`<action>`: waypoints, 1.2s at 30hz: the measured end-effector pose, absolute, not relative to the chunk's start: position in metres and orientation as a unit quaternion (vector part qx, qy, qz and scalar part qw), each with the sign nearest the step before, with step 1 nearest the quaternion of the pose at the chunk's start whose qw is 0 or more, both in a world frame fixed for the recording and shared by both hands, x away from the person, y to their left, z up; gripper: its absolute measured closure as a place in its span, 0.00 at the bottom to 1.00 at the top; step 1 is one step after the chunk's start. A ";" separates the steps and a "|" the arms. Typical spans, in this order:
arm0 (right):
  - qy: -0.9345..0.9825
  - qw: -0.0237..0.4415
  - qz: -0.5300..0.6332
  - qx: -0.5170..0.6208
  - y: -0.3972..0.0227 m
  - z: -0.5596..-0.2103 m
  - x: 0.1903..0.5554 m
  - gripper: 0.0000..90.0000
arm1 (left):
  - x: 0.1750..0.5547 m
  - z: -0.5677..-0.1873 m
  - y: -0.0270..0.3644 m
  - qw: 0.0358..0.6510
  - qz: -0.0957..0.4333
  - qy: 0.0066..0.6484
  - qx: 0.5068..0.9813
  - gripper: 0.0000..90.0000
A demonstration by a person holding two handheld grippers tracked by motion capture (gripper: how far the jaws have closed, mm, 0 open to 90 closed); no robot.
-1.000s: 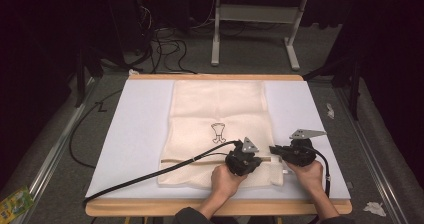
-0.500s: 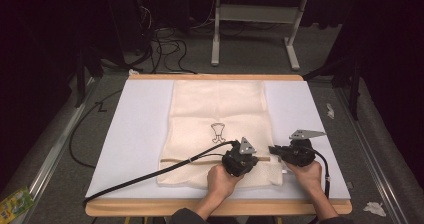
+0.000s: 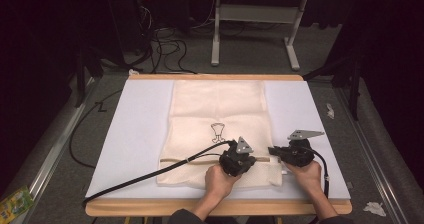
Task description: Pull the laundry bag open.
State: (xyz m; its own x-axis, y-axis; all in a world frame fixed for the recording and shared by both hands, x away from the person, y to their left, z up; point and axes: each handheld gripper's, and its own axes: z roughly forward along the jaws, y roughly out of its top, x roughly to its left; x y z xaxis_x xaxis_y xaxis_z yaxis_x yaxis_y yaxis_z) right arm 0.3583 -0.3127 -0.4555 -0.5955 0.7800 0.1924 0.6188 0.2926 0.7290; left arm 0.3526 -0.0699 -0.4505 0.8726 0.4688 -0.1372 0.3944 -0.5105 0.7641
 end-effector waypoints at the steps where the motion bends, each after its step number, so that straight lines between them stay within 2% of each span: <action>1: 0.799 0.102 0.401 0.437 -0.313 -0.456 0.358 0.97 | 0.353 -0.451 -0.069 0.428 0.043 0.250 0.867 0.97; 36: 0.797 0.099 0.401 0.440 -0.311 -0.461 0.358 0.97 | 0.352 -0.447 -0.053 0.443 0.048 0.261 0.857 0.97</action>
